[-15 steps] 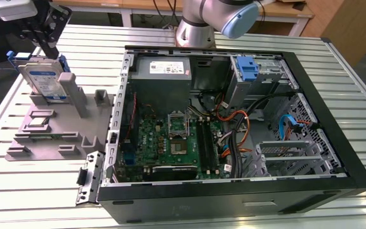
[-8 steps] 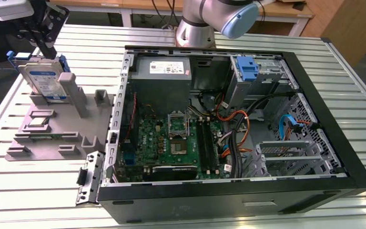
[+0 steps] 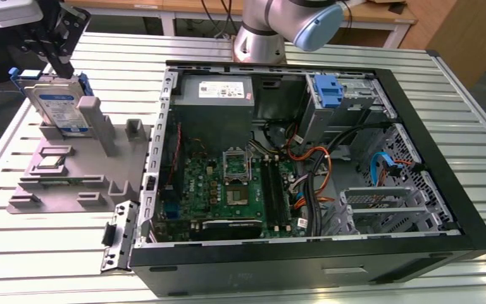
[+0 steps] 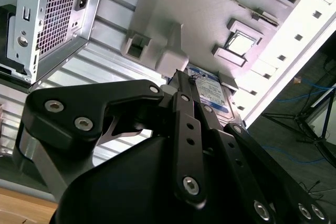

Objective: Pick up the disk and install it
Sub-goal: 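Reach for the disk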

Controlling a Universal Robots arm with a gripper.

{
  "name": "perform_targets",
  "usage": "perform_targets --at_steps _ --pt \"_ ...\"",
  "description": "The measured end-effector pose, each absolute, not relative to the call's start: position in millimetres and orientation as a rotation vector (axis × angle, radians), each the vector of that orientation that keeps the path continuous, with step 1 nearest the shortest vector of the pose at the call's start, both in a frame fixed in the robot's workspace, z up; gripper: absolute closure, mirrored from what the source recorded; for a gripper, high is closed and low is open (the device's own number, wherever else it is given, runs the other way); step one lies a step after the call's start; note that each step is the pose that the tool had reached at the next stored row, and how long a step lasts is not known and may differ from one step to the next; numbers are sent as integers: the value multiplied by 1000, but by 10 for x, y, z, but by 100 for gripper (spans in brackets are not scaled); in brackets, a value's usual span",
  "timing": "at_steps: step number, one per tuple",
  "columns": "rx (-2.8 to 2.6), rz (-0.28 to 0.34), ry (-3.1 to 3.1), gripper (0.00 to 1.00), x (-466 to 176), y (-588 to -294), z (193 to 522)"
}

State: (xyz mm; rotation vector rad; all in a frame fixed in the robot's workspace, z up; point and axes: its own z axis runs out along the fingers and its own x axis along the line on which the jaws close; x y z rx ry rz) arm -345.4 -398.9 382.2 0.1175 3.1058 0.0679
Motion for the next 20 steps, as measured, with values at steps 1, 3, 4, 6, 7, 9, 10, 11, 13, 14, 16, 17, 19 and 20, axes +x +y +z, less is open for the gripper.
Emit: perform_targets --at_steps 1,3,4,6,7,9,10,11,13,14,16,17,19,20 --pt "117 68 3106 90 -3454 -3989 3821" --pt "117 68 3106 90 -3455 -3989 3822" --pt "118 68 3106 90 -3455 -3989 3821" --pt "118 68 3107 90 -3456 -3989 3822" --pt "118 68 3108 90 -3456 -3989 3821" --pt "118 68 3110 90 -3456 -3989 3821" --pt "118 68 3110 90 -3455 -3990 3821" --pt "118 68 3112 90 -3455 -3989 3821" --pt "118 68 3114 90 -3455 -3989 3821" --pt "118 68 3114 90 -3455 -3989 3821" --pt "118 68 3114 90 -3455 -3989 3821" --pt "118 68 3114 90 -3455 -3989 3821" --pt "118 68 3114 90 -3457 -3990 3819" --pt "118 68 3114 90 -3461 -3990 3817"
